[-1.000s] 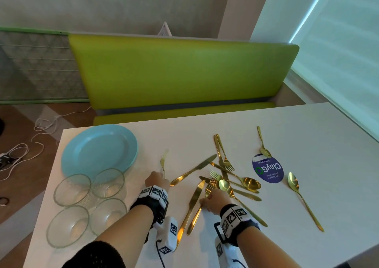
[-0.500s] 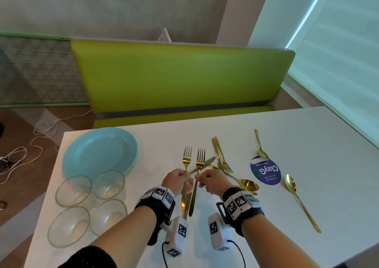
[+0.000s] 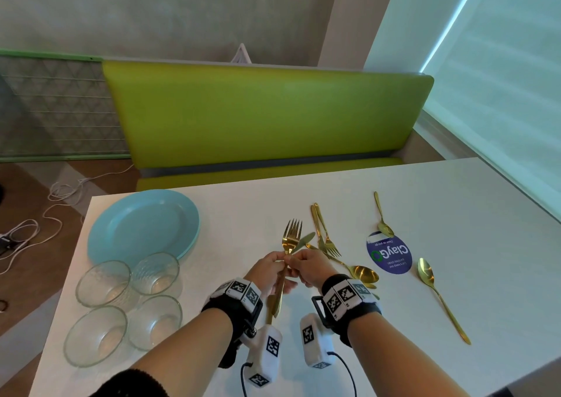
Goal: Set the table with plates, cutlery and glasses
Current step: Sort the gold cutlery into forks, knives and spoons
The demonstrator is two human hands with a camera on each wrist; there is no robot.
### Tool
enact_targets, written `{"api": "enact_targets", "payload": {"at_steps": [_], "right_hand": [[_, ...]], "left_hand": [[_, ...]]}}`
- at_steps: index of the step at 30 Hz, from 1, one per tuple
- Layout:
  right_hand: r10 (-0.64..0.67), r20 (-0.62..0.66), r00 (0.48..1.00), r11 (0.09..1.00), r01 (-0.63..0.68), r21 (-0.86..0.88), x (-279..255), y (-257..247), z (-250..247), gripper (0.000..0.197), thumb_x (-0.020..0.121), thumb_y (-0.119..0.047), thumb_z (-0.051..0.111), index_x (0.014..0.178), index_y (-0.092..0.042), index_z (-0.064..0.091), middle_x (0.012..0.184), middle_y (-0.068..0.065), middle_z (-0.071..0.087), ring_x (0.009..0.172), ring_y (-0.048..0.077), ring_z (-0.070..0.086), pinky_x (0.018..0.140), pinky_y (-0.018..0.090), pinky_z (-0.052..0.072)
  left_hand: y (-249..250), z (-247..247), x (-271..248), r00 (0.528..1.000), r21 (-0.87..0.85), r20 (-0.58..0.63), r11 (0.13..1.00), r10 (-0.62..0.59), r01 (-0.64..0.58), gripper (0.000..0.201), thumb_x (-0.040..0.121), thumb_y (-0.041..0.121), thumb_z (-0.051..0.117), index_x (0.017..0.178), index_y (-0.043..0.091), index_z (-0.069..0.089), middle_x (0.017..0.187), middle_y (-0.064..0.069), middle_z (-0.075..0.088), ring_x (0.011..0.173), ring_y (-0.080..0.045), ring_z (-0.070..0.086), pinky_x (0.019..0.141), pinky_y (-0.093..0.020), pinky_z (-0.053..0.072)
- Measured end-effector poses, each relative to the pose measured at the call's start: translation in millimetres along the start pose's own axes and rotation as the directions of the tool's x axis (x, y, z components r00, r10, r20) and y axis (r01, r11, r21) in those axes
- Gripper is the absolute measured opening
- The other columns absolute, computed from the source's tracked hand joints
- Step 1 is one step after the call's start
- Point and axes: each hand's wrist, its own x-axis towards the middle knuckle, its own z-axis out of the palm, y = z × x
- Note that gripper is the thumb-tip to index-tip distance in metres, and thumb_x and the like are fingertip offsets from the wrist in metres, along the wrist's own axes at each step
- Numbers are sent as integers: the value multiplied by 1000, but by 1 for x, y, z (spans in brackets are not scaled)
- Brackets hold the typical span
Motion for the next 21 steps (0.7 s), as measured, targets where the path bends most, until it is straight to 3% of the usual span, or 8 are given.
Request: {"api": "enact_targets", "payload": {"at_steps": [4,9,12,15,17,21], "right_hand": [[-4,-59,998,1000,2,-27,0,3,1,35,91,-35,59,63,-18,48,55,-7,50,47,7,40,47,18,33],[20,-136,991,990,-39,-139,5,13,-16,40,87,-45,60,57,-22,46,56,-10,50,54,8,45,49,19,31],[59,-270,961,952,-135,-274,9,28,-43,22,90,-35,58,80,-17,63,82,-2,62,79,15,55,58,20,37],[120,-358,926,897,-256,-361,12,44,-62,18,91,-26,58,101,-13,66,105,6,68,97,22,62,79,29,50],[147,-373,916,864,-302,-403,13,52,-65,18,91,-22,57,104,-15,68,109,7,68,102,23,62,87,31,52],[145,-336,931,800,-310,-514,16,63,-59,20,91,-17,54,104,-19,69,109,5,68,100,20,65,88,32,54]], "left_hand": [[-2,2,2,999,72,-27,997,23,-21,25,98,2,32,89,11,53,67,-10,58,45,-15,50,43,-21,38],[0,0,7,996,120,-73,992,45,-36,25,101,8,30,95,10,54,66,-6,51,50,-15,43,43,-21,34],[4,-6,10,993,131,-111,991,38,-23,28,101,8,29,91,12,55,66,-6,51,51,-14,43,45,-21,34],[10,-10,14,989,140,-142,990,36,-16,26,100,9,31,89,11,54,65,-5,52,52,-14,44,47,-22,35],[12,-12,18,987,124,-160,992,23,-3,26,100,10,31,85,11,53,65,-5,51,53,-14,43,48,-23,35],[12,-12,24,979,106,-203,994,-7,29,25,99,10,31,84,11,51,65,-5,51,52,-14,44,48,-24,36]]}}
